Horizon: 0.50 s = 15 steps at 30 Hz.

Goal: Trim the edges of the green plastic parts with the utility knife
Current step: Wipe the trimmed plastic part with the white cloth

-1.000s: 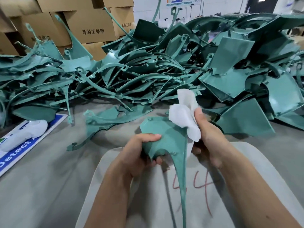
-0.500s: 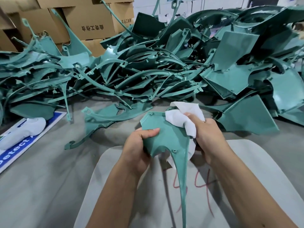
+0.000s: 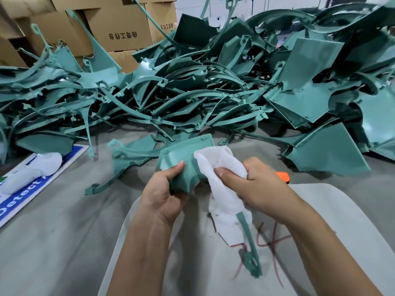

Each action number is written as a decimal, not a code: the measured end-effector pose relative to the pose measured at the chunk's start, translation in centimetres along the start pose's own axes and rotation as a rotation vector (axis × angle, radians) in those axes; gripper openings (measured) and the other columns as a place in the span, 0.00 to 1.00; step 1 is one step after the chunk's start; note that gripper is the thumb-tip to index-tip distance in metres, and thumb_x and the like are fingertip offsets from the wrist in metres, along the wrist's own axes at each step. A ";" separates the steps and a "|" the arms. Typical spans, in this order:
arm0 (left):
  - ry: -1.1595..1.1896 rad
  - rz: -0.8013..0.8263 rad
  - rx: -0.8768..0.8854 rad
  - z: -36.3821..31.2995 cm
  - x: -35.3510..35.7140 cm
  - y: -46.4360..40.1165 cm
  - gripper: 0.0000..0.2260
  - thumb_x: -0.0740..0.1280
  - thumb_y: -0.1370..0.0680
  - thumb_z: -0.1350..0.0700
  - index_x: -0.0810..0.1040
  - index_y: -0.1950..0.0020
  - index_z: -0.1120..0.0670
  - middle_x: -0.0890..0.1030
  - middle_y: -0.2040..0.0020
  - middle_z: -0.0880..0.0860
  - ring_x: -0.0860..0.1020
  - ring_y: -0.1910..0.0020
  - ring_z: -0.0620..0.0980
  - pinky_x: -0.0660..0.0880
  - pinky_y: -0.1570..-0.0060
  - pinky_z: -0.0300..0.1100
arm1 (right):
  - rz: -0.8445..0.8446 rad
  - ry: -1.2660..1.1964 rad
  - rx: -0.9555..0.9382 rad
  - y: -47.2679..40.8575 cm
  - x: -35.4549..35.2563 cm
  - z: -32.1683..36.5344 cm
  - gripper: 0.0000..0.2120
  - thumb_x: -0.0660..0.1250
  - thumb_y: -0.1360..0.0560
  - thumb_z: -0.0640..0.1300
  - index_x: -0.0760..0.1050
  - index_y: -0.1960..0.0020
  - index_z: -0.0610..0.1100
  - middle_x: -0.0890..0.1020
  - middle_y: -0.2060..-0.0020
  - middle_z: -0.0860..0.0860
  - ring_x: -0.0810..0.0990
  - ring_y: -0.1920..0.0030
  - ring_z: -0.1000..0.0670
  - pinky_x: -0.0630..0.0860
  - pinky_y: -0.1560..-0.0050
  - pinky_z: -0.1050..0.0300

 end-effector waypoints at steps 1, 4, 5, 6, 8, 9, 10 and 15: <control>0.033 -0.002 0.006 -0.1 0.0 -0.1 0.17 0.66 0.21 0.66 0.78 0.32 0.63 0.83 0.39 0.62 0.83 0.43 0.61 0.83 0.49 0.56 | 0.035 0.015 -0.033 0.2 -0.2 -0.1 0.27 0.69 0.19 0.56 0.66 0.71 0.44 0.68 0.78 0.53 0.68 0.77 0.52 0.64 0.75 0.59; 0.124 -0.048 0.052 -1.0 -0.7 -0.4 0.16 0.65 0.20 0.66 0.78 0.32 0.62 0.83 0.39 0.63 0.83 0.44 0.61 0.83 0.54 0.60 | 0.138 0.103 -0.133 0.7 -0.6 -0.4 0.26 0.70 0.19 0.54 0.66 0.66 0.40 0.66 0.74 0.53 0.63 0.73 0.53 0.60 0.72 0.57; 0.150 -0.061 0.071 -1.4 -1.0 -0.5 0.16 0.65 0.19 0.65 0.78 0.31 0.61 0.83 0.39 0.62 0.83 0.44 0.61 0.83 0.53 0.60 | 0.164 0.139 -0.145 0.9 -0.7 -0.6 0.25 0.70 0.18 0.54 0.66 0.65 0.39 0.66 0.74 0.53 0.62 0.73 0.53 0.59 0.71 0.57; 0.165 -0.065 0.086 -1.7 -1.2 -0.6 0.17 0.65 0.19 0.65 0.77 0.30 0.61 0.83 0.38 0.61 0.83 0.44 0.61 0.82 0.51 0.59 | 0.185 0.175 -0.149 1.0 -0.8 -0.8 0.24 0.70 0.19 0.53 0.67 0.64 0.40 0.66 0.74 0.54 0.62 0.73 0.54 0.59 0.72 0.59; 0.159 -0.060 0.101 -2.0 -1.3 -0.7 0.17 0.65 0.19 0.64 0.77 0.30 0.60 0.82 0.37 0.60 0.83 0.47 0.60 0.79 0.47 0.57 | 0.216 0.211 -0.158 1.2 -0.9 -0.8 0.22 0.70 0.19 0.53 0.69 0.63 0.41 0.67 0.74 0.54 0.63 0.73 0.55 0.60 0.72 0.62; 0.150 -0.051 0.099 -1.9 -1.2 -0.6 0.16 0.65 0.19 0.64 0.78 0.31 0.60 0.83 0.37 0.60 0.83 0.50 0.59 0.78 0.47 0.57 | 0.217 0.192 -0.166 1.2 -0.8 -0.6 0.23 0.70 0.18 0.53 0.69 0.64 0.40 0.67 0.74 0.54 0.64 0.73 0.55 0.61 0.72 0.62; 0.136 -0.036 0.088 -1.5 -0.8 -0.6 0.16 0.65 0.19 0.65 0.78 0.32 0.61 0.84 0.39 0.60 0.83 0.52 0.59 0.79 0.47 0.57 | 0.199 0.145 -0.174 1.2 -0.7 -0.2 0.25 0.69 0.18 0.55 0.68 0.64 0.39 0.67 0.74 0.54 0.64 0.73 0.54 0.61 0.72 0.63; 0.027 0.140 -0.099 1.9 1.4 0.4 0.23 0.67 0.29 0.66 0.78 0.33 0.66 0.84 0.41 0.63 0.85 0.46 0.60 0.83 0.48 0.53 | -0.066 -0.246 0.031 0.7 -0.2 0.4 0.25 0.69 0.21 0.62 0.71 0.67 0.45 0.74 0.72 0.54 0.73 0.71 0.53 0.70 0.68 0.58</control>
Point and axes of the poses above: each hand's wrist, its own y-axis away from the middle knuckle, its own x-axis out of the palm, z = x × y, the point moved 6 cm from there along -y, towards the middle knuckle
